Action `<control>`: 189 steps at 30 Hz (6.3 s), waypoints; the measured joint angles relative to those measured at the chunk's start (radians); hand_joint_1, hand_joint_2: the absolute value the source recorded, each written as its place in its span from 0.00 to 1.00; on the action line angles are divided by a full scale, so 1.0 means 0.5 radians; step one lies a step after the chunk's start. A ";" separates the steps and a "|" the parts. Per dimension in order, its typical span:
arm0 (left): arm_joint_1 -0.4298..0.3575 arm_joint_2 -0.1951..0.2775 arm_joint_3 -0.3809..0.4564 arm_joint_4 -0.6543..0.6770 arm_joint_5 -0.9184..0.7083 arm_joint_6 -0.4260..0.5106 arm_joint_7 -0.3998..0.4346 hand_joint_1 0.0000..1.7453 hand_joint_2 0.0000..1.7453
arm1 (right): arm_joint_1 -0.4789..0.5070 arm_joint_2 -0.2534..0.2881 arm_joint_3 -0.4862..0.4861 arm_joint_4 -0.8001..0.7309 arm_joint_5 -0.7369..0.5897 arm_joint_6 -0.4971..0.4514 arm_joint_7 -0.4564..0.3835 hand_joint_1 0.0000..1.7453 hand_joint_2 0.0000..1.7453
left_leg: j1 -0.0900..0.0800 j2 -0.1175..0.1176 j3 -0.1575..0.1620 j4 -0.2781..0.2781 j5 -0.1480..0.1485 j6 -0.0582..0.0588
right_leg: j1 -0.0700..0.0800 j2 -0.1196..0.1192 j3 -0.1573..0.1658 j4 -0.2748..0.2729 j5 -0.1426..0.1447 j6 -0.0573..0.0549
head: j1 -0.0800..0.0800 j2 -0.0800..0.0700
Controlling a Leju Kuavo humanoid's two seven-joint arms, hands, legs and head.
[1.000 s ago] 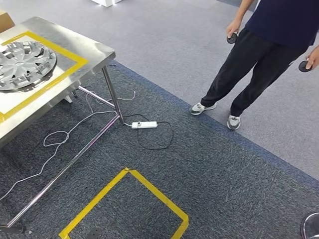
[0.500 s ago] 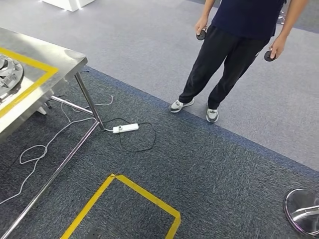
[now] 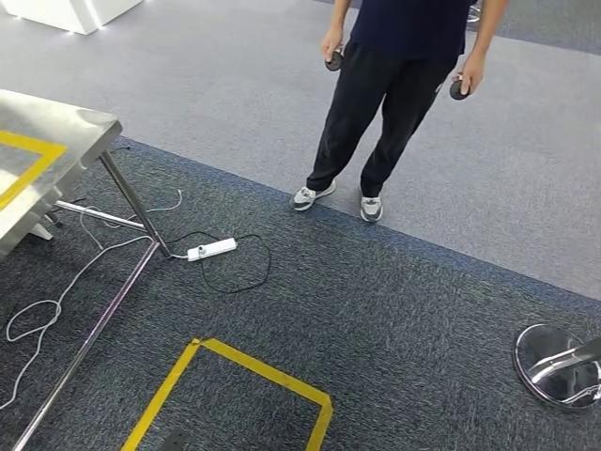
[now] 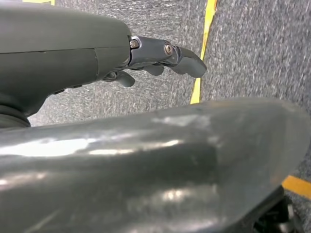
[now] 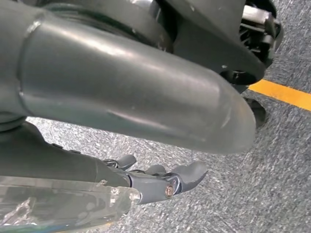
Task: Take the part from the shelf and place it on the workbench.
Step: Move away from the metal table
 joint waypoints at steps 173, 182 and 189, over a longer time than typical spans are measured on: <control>0.004 0.043 0.085 0.005 -0.365 0.265 0.019 0.00 0.00 | 0.019 0.095 -0.023 0.003 0.015 0.042 0.022 0.00 0.00 | 0.027 -0.177 -0.036 -0.011 0.050 0.007 | -0.026 0.155 -0.187 0.255 -0.119 0.031 | -0.014 0.000; 0.006 0.043 0.088 0.005 -0.388 0.280 -0.039 0.00 0.00 | 0.009 0.098 -0.023 0.004 0.009 0.041 0.033 0.00 0.00 | 0.004 -0.008 0.005 -0.006 0.014 -0.022 | -0.016 -0.020 -0.022 0.040 -0.007 0.008 | -0.014 0.000; 0.003 0.048 0.092 0.005 -0.401 0.268 -0.022 0.00 0.00 | 0.003 0.103 -0.024 0.004 0.006 0.043 0.029 0.00 0.00 | 0.015 -0.119 -0.139 0.333 -0.193 -0.088 | -0.031 0.102 -0.024 0.010 0.013 -0.068 | -0.031 0.000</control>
